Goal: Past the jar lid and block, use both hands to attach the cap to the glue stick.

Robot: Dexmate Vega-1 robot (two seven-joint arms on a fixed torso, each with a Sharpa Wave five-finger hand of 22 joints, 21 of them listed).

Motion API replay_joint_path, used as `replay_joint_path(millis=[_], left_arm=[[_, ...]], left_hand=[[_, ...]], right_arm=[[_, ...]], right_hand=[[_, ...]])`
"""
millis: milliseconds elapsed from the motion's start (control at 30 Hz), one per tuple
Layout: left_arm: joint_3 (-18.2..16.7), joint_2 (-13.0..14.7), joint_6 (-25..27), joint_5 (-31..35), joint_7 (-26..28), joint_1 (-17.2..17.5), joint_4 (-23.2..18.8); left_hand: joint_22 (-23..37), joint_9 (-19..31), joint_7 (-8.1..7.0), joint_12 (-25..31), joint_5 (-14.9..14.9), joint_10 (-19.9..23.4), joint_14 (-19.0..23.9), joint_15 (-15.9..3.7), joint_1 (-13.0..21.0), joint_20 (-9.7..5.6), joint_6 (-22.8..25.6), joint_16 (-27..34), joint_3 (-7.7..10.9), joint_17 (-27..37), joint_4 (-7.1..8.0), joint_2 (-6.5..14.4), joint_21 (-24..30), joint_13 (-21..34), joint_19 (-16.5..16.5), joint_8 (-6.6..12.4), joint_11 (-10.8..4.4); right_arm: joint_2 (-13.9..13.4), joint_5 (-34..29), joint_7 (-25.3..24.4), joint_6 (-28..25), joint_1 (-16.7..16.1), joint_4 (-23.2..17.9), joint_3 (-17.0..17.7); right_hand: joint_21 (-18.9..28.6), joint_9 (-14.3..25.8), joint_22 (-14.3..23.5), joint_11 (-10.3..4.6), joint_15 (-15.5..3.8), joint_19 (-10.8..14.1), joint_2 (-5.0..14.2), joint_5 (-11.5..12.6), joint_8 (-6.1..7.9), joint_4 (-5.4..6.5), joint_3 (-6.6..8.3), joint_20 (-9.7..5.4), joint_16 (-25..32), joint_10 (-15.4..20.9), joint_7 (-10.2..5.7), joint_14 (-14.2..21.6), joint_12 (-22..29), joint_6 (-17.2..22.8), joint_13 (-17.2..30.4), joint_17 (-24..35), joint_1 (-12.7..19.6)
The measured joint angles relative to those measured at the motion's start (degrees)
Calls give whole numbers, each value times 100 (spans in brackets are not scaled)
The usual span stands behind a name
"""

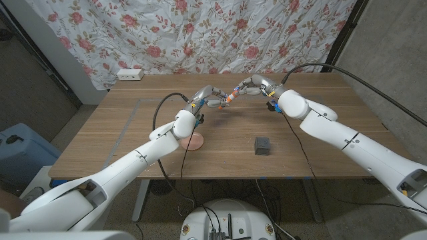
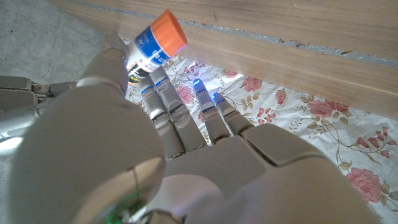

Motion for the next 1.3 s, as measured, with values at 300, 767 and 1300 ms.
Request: replay_joint_path(millis=[300, 767, 1300], left_arm=[[-1, -2, -3, -1, 20, 16, -5], [-3, -4, -29, -2, 21, 19, -5], [-13, 0, -30, 15, 44, 55, -47]], left_hand=[[0, 0, 0, -4, -1, 0, 0, 0, 0, 0, -1, 0, 1, 0, 1, 0, 0, -2, 0, -4, 0], [0, 0, 0, 2, -5, 0, 0, 0, 0, 0, 0, 0, 2, 0, 2, 0, 0, -3, 0, -3, 0], [0, 0, -1, 1, -6, 0, 0, 0, 0, 0, 1, 0, 6, 0, 5, 0, 0, -1, 0, -3, 0]], right_arm=[[8, 0, -32, -24, -20, -24, 0], [39, 11, -62, -47, -24, -24, -4], [40, 40, -83, -103, -70, -71, -13]], right_hand=[[0, 1, 0, 0, 0, 0, 0, 0, -1, 0, 0, 0, 0, 0, 0, 0, 0, 0, -2, 0, 0], [0, 3, 0, 0, 0, 0, 0, 0, -6, 0, 0, 0, 0, 0, 0, 0, 0, 0, -4, 1, 0], [0, -1, 0, 0, 0, 0, 31, 0, -30, -23, -23, 0, 0, 0, 32, 0, 0, 32, -3, 1, 31]])
